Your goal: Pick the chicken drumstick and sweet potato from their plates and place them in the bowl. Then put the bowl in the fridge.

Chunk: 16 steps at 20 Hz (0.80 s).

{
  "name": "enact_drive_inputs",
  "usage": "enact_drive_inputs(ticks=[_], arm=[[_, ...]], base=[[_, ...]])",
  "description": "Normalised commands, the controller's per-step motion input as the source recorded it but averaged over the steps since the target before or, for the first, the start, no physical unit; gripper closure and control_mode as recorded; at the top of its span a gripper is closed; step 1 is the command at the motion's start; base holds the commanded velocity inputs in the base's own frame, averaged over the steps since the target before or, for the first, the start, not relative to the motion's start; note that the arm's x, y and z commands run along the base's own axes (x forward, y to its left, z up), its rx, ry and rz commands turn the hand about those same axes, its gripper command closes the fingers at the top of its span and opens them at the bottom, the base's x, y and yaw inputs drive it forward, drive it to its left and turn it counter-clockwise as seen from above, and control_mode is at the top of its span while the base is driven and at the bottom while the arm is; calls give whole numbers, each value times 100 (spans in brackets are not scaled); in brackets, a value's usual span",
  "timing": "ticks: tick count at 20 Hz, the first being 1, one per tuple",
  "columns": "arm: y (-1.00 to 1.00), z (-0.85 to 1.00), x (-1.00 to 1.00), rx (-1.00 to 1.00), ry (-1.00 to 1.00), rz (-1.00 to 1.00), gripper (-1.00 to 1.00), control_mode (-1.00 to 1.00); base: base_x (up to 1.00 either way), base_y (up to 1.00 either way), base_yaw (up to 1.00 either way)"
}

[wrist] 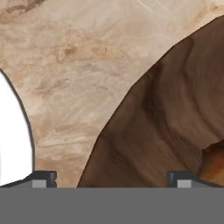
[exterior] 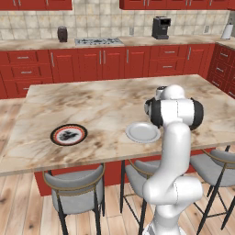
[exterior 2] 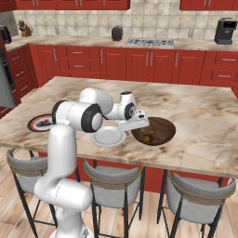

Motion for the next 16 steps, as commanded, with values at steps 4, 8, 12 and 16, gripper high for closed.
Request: enact_drive_inputs(ticks=[4,8,12,16], arm=[[0,-16,0,0,0,0,100,-100],[-3,-3,0,0,0,-2,100,-100],[-13,0,0,0,0,-5,100,-100],[-21,3,-2,0,1,-3,100,-100]], base=[[0,0,0],[0,0,0],[0,0,0],[0,0,0]])
